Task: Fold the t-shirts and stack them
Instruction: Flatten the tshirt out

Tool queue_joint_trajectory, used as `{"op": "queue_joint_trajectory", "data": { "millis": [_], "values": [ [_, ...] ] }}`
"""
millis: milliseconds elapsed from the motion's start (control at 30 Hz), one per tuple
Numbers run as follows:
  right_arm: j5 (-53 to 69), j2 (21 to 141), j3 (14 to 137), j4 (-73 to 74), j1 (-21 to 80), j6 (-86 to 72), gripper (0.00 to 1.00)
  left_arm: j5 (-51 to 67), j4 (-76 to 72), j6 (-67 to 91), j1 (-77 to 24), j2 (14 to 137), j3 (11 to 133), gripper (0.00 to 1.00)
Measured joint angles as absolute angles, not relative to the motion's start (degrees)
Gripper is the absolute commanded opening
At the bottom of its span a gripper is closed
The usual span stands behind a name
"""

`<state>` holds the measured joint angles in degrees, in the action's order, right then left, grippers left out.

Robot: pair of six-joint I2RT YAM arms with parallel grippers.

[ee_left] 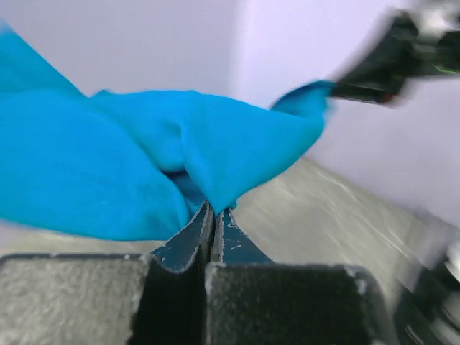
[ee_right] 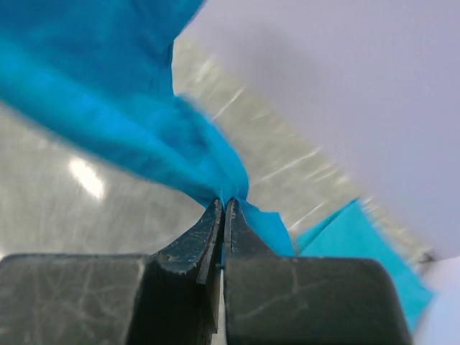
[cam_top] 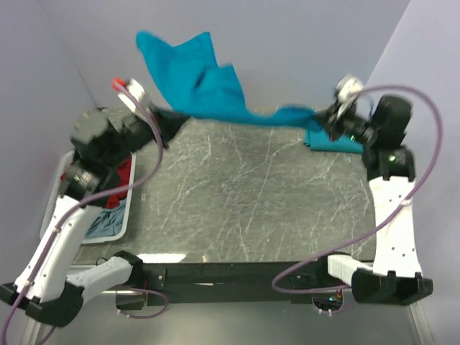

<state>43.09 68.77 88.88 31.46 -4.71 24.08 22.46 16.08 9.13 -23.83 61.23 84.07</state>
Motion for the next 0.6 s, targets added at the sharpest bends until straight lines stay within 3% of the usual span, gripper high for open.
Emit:
{"op": "queue_joint_trajectory", "data": {
  "millis": [33, 67, 100, 167, 300, 400, 500, 600],
  "values": [
    [44.23, 66.3, 83.61, 31.55, -4.97, 26.33, 0.03, 24.4, 13.98, 9.69, -24.77, 59.37, 79.88, 0.09],
    [44.99, 64.69, 78.72, 31.64, -5.08, 28.56, 0.19, 26.94, 12.67, 10.5, -25.98, 57.54, 74.19, 0.23],
    [45.6, 63.11, 73.14, 32.08, -5.19, 30.96, 0.27, 28.71, 11.35, 11.14, -27.11, 56.82, 69.78, 0.5],
    [44.82, 61.32, 64.25, 34.52, -5.8, 36.07, 0.44, 32.18, 10.87, 12.71, -29.67, 56.4, 59.64, 0.62],
    [40.29, 60.77, 48.8, 39.79, -9.5, 44.42, 0.6, 35.62, 17.39, 14.96, -33.21, 56.99, 43.29, 0.85],
    [39.0, 59.27, 45.6, 43.38, -13.87, 48.25, 0.61, 34.09, 22.26, 15.99, -33.52, 51.79, 40.56, 0.92],
    [40.93, 60.01, 47.37, 45.06, -14.55, 50.57, 0.61, 31.09, 21.52, 15.94, -33.52, 48.64, 43.4, 0.9],
    [43.35, 64.66, 51.29, 46.52, -12.71, 50.46, 0.61, 27.94, 19.07, 15.99, -33.52, 52.88, 48.49, 0.89]
  ]
}}
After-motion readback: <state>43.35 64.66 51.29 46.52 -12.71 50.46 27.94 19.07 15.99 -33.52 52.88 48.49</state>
